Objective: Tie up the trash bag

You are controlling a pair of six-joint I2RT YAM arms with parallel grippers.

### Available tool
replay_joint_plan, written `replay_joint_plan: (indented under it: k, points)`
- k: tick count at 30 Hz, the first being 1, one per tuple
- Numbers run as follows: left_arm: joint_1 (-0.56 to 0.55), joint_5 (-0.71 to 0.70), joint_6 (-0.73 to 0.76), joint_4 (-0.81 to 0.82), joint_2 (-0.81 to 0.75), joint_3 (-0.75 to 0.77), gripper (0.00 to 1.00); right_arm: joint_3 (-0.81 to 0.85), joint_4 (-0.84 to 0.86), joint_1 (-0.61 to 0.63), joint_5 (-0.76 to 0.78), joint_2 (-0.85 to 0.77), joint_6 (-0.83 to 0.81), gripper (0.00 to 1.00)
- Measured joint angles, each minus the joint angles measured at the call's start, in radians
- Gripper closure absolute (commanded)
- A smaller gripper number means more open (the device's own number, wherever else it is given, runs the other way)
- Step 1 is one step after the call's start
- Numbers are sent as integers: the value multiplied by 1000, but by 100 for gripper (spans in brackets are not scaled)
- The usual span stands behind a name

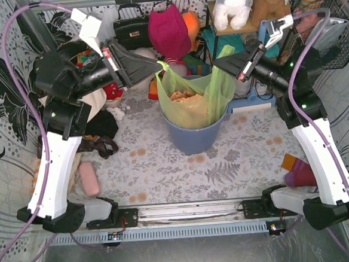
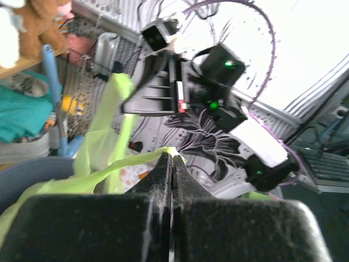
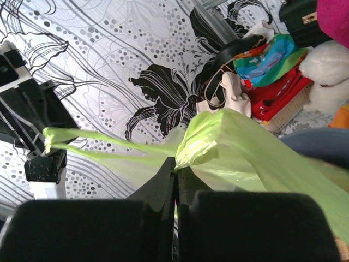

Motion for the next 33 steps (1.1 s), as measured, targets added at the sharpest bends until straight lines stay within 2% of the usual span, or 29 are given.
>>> replay_joint_plan:
  k: [6, 11, 14, 17, 22, 27, 31, 33]
  points:
    - [0, 2, -120, 72, -55, 17, 100, 131, -3, 0, -60, 80, -3, 100]
    - [0, -83, -113, -16, -31, 117, 100, 210, 2, 0, -90, 98, -2, 100]
    - [-1, -165, -80, -99, -40, 121, 100, 204, 10, 0, -100, 82, 6, 100]
    - [-1, -237, -63, -146, -78, 52, 100, 136, 30, 0, -100, 36, 21, 100]
    - [-1, -298, -49, -206, -125, -5, 100, 55, 31, 0, -96, -23, 28, 100]
    - [-1, -301, -35, -233, -66, 116, 100, 75, -27, 0, -38, -47, -2, 100]
    - [0, -261, -39, -222, 47, 266, 100, 180, -113, 0, 44, -44, -71, 100]
    - [10, -212, -79, -161, 115, 319, 100, 230, -138, 0, 77, -44, -103, 100]
